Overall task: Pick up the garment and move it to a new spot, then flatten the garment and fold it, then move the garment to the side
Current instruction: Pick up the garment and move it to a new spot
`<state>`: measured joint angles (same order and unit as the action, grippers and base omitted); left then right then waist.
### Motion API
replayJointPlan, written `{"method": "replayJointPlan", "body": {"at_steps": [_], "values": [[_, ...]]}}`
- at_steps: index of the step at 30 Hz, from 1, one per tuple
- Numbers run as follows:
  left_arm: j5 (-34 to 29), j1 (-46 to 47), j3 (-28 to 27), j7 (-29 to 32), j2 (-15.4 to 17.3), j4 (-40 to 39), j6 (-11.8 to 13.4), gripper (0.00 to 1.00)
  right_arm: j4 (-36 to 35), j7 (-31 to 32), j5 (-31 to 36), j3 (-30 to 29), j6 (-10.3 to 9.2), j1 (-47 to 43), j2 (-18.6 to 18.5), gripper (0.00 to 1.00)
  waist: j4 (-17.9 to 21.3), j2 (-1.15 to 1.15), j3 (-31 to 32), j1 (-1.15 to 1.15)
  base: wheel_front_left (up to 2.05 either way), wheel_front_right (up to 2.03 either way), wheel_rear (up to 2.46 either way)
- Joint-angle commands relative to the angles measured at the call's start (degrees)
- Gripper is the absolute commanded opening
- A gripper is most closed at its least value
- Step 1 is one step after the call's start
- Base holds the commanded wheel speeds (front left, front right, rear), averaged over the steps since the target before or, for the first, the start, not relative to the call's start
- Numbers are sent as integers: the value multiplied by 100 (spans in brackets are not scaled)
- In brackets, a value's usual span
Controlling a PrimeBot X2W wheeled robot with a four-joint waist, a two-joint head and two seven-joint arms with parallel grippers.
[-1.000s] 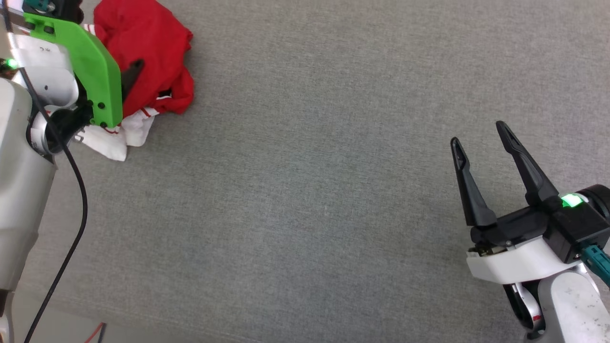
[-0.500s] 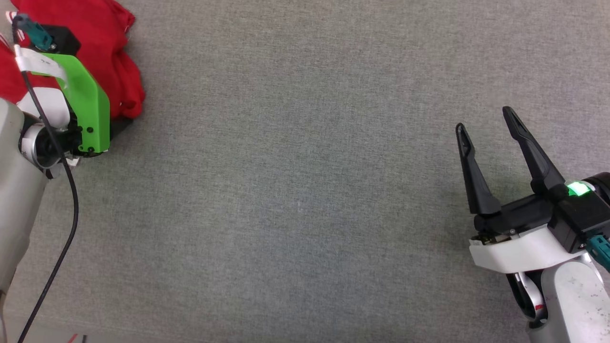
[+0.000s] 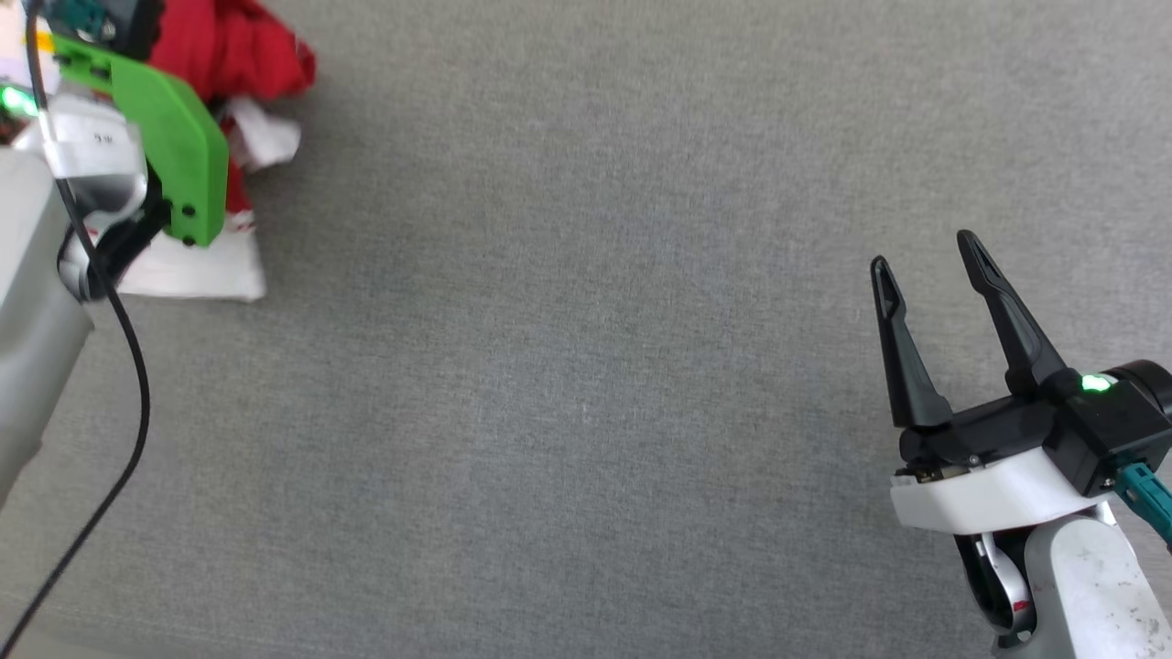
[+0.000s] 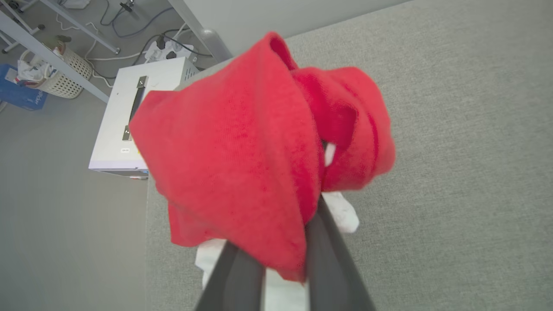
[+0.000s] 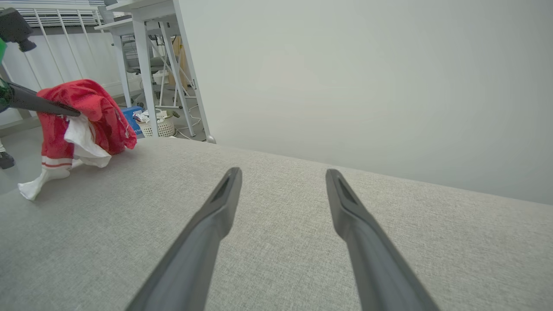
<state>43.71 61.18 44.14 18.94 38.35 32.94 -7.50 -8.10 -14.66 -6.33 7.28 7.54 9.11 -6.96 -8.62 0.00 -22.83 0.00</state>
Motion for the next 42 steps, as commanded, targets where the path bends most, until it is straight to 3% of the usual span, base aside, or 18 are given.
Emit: {"method": "replayJointPlan", "body": {"at_steps": [1, 6, 13, 20, 30, 35, 42], "values": [[-114, 203, 71, -93, 45, -158, 1, 0, 9, -34, -45, -41, -5, -79, 41, 100, 31, 0, 413, 0, 0, 0, 0], [-328, 531, 357, -231, -14, -780, 1, 0, -2, -34, -95, -211, -5, -172, 192, 100, 243, 0, 637, 0, 0, 0, 0], [-562, 723, 823, -225, -551, -1480, 1, 0, -37, -34, -141, -415, -5, -223, 339, 100, 760, 0, 680, 0, 0, 0, 0], [-690, 566, 1635, -407, -1491, -1500, 1, 0, -57, -34, -218, -680, -5, -221, 400, 100, 1294, 0, 559, 0, 0, 0, 0], [-589, 84, 2805, -1005, -3153, -372, 1, 0, -105, -34, -505, -1131, -5, -186, 407, 100, 1591, 0, 236, 0, 0, 0, 0], [-876, -507, 2916, -789, -3461, -70, 1, 0, -110, -34, -534, -1165, -5, -108, 407, 100, 1638, 0, 113, 0, 0, 0, 0], [-1141, -1306, 2920, -477, -3542, -328, 1, 0, -36, -34, -493, -1142, -5, -62, 408, 100, 1541, 0, 103, 0, 0, 0, 0]]}}
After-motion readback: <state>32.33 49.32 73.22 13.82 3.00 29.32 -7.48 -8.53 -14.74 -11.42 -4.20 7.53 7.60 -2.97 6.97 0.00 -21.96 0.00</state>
